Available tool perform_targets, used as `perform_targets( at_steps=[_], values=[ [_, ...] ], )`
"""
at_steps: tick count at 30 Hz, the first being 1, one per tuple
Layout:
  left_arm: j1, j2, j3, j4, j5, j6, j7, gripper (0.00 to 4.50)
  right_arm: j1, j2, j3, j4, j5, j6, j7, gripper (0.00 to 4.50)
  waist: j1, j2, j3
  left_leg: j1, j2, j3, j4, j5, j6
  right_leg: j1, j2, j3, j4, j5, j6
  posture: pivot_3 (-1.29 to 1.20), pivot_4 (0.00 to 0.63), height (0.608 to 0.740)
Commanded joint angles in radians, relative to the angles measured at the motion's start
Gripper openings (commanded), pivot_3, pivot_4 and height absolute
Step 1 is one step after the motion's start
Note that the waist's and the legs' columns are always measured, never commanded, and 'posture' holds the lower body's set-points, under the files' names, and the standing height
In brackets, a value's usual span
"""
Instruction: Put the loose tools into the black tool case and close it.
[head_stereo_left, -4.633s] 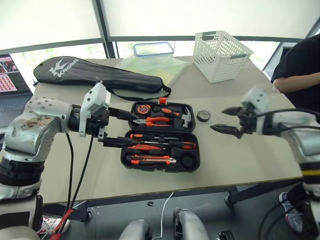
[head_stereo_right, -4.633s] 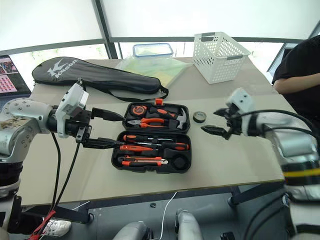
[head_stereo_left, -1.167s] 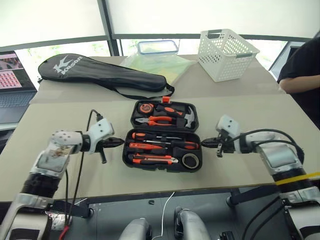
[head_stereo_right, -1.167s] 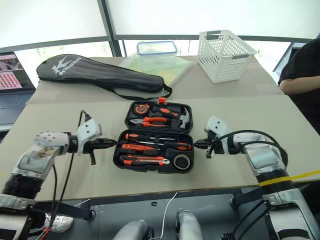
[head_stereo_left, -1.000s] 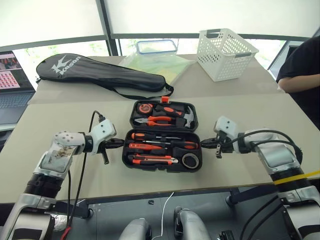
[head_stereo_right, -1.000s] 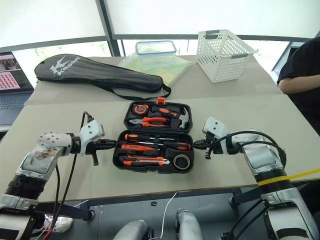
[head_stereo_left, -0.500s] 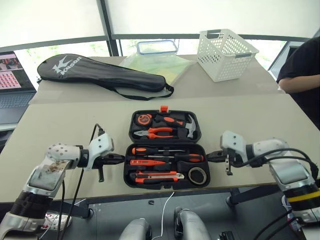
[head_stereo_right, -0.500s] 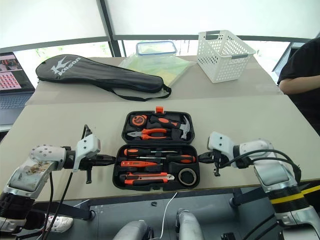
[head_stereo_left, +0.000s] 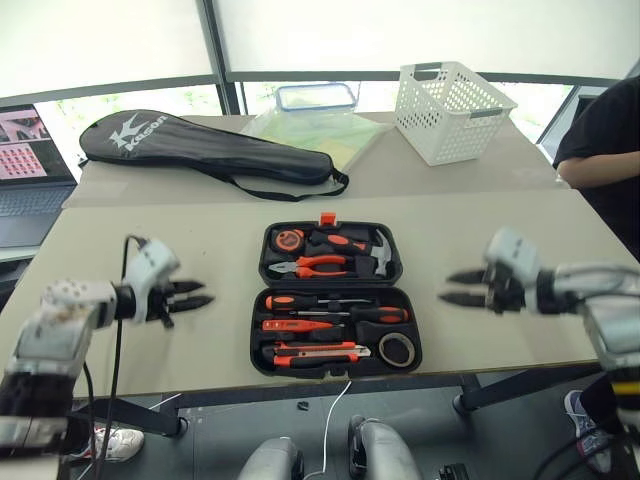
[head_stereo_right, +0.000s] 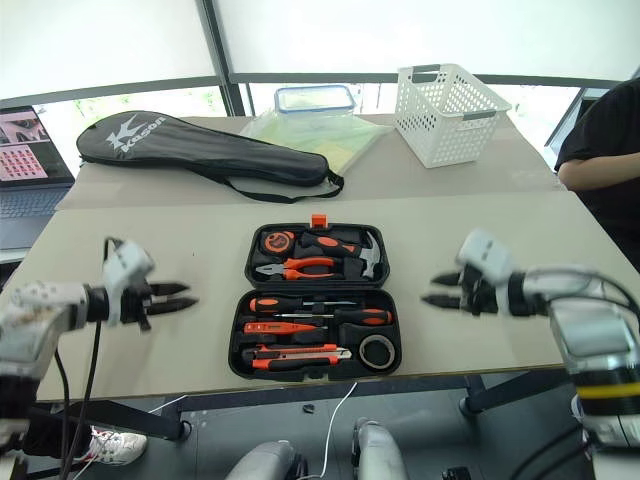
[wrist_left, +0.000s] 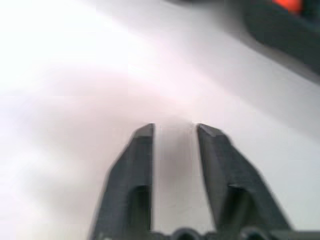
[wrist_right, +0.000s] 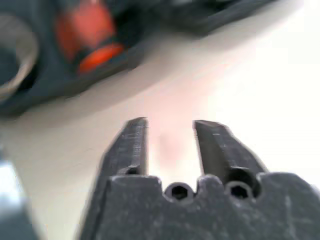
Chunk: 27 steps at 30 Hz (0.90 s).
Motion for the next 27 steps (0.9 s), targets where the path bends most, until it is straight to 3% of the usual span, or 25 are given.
perform_targets(
  at_steps=[1,4,5,12,15,25,27],
  values=[
    [-0.162,-0.064,0.014,0.04,-0.076,0.226,0.075,3.27,-0.113,0.072,-0.018,0.058,0.065,0.163,-0.075,3.52,0.001,-0.001,-0.001,0.001,0.0,0.0,0.0,0.0,0.0,0.001,-0.001,0.001,0.001,0.0,0.0,0.0,0.15,0.74],
    [-0.306,-0.147,-0.014,0.143,-0.07,0.359,0.156,4.21,-0.197,0.147,0.022,0.134,0.048,0.22,-0.141,4.48,0.0,-0.001,-0.002,0.0,0.001,-0.002,0.0,0.0,0.0,0.001,-0.001,0.002,0.003,0.0,0.0,0.0,0.15,0.74],
    [-0.34,-0.17,-0.022,0.175,-0.066,0.383,0.172,4.44,-0.219,0.169,0.037,0.162,0.037,0.232,-0.162,4.5,-0.001,-0.001,-0.002,-0.001,0.0,-0.002,0.0,0.0,0.0,0.0,-0.001,0.002,0.003,0.0,0.0,0.0,0.15,0.74],
    [-0.41,-0.255,-0.122,0.319,0.009,0.339,0.211,4.44,-0.31,0.27,0.114,0.324,-0.02,0.243,-0.257,4.5,-0.024,-0.001,-0.002,-0.003,-0.001,-0.002,0.0,0.0,-0.001,-0.002,-0.001,-0.002,0.001,0.001,0.001,0.0,0.15,0.74],
    [-0.372,-0.264,-0.168,0.307,0.037,0.288,0.193,3.72,-0.337,0.292,0.124,0.388,-0.049,0.201,-0.282,3.81,-0.027,-0.001,-0.002,-0.003,-0.001,-0.001,0.0,0.001,-0.002,-0.002,-0.002,-0.001,0.002,0.001,0.0,0.0,0.15,0.74],
    [-0.348,-0.288,-0.123,0.289,0.018,0.311,0.226,0.23,-0.361,0.328,0.119,0.426,-0.04,0.193,-0.295,0.38,-0.02,0.0,-0.003,0.005,-0.001,-0.001,0.0,0.001,-0.003,0.003,-0.002,0.007,0.001,0.001,0.0,0.0,0.15,0.74],
    [-0.347,-0.289,-0.114,0.284,0.017,0.314,0.229,0.01,-0.369,0.336,0.109,0.428,-0.033,0.206,-0.299,0.03,-0.02,0.0,-0.004,0.005,-0.001,-0.001,0.0,0.001,-0.003,0.003,-0.002,0.008,0.002,0.001,0.0,0.0,0.15,0.74]
  ],
)
